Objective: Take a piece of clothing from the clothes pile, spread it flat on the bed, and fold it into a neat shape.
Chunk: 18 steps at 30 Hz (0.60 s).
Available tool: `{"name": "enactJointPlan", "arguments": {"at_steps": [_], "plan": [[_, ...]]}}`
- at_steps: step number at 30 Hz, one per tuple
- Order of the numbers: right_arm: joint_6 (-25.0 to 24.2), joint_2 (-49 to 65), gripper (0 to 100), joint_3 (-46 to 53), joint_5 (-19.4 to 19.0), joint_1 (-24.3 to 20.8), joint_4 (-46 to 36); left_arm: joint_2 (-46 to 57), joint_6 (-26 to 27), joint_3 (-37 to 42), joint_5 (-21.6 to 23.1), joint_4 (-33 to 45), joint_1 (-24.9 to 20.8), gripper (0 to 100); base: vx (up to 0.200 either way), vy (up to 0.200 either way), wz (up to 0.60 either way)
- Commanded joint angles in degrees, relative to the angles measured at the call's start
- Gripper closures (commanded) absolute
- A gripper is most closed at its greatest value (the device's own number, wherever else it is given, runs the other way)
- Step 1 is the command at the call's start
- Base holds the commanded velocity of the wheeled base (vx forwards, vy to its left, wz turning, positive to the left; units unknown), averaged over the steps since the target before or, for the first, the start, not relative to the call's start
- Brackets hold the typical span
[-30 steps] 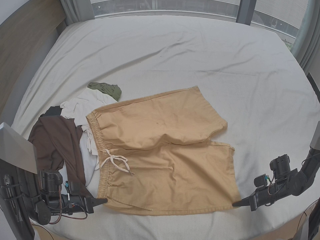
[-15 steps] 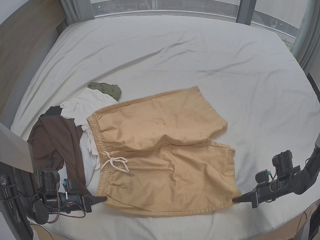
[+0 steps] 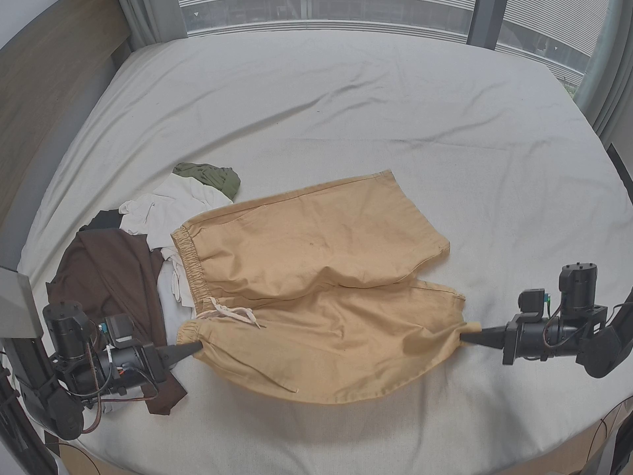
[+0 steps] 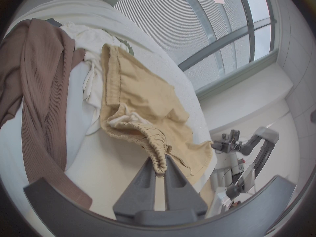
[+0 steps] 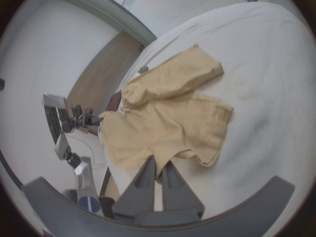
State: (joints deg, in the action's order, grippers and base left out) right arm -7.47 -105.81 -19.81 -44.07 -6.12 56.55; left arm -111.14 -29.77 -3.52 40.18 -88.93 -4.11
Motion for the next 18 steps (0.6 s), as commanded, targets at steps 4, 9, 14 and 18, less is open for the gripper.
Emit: {"name": "enactJointPlan", "arguments": {"at_steps": [4,9,14,18], "plan": [[-9.0,1.5,100,-1.2,-0.1,-0.3,10.8,9.7,-6.2,-2.8,0.0,0.0,-0.1,100,0.000,0.000,0.00],[-13.4,4.5,100,-0.9,-0.1,-0.3,12.4,12.7,-9.3,-3.2,0.0,0.2,-0.1,100,0.000,0.000,0.00],[-13.3,7.8,100,-1.0,-0.1,-1.2,5.5,12.9,-9.3,-2.8,0.2,2.3,-0.1,100,0.000,0.000,0.00],[-12.4,10.7,100,-1.1,-0.1,-2.1,-0.9,13.1,-8.9,-2.7,0.2,6.0,-0.3,100,0.000,0.000,0.00]]}}
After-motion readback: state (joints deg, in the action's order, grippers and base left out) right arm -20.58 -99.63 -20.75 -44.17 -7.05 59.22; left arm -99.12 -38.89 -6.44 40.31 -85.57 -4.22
